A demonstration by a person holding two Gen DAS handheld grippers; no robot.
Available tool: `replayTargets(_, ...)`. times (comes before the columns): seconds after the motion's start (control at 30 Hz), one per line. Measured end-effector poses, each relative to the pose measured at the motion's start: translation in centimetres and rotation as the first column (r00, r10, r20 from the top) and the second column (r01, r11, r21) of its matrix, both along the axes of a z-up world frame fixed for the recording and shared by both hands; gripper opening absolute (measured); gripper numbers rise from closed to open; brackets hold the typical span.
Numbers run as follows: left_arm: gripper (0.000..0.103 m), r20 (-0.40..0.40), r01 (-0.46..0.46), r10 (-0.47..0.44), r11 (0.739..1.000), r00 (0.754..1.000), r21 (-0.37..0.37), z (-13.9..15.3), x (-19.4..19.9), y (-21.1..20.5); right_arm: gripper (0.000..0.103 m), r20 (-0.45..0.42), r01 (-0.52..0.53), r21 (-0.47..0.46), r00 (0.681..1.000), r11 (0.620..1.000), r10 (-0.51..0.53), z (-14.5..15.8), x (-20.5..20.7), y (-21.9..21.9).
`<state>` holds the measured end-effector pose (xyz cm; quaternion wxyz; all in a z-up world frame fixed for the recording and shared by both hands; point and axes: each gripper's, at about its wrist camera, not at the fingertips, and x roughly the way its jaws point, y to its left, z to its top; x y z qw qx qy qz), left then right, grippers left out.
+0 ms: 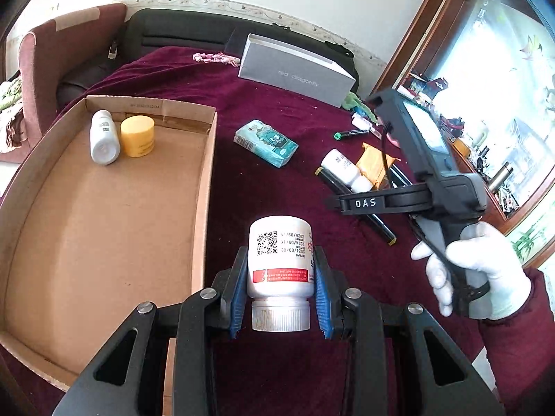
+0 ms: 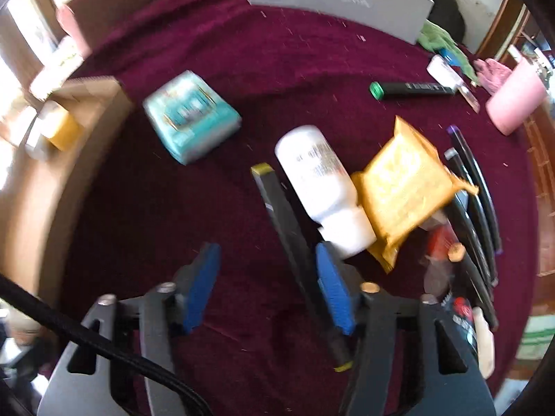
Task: Organize objects
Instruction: 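Carry the red-label bottle toward the tray with left gripper while right grasps black marker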
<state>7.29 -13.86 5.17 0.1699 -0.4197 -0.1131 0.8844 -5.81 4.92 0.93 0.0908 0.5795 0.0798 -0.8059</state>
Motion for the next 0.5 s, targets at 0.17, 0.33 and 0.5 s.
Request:
replayTargets(0.17, 0.029, -0.005, -0.013, 0.013, 1.000, 1.000, 0.007, 0.0, 0.4, -0.8, 0.047, -0.021, 0.034, -0.009, 0.999, 0.999, -0.034, -0.4, 0.0, 0.7)
replayTargets(0.33, 0.029, -0.012, -0.038, 0.038, 0.999, 0.999, -0.017, 0.3, 0.8, -1.3, 0.012, -0.033, 0.038, -0.041, 0.999, 0.998, -0.039, -0.1, 0.8, 1.0)
replayTargets(0.5, 0.029, -0.027, -0.083, 0.082, 0.996, 0.996, -0.046, 0.9, 1.2, -2.6, 0.012, -0.039, 0.042, -0.111, 0.998, 0.993, -0.046, 0.9, 1.7, 1.0)
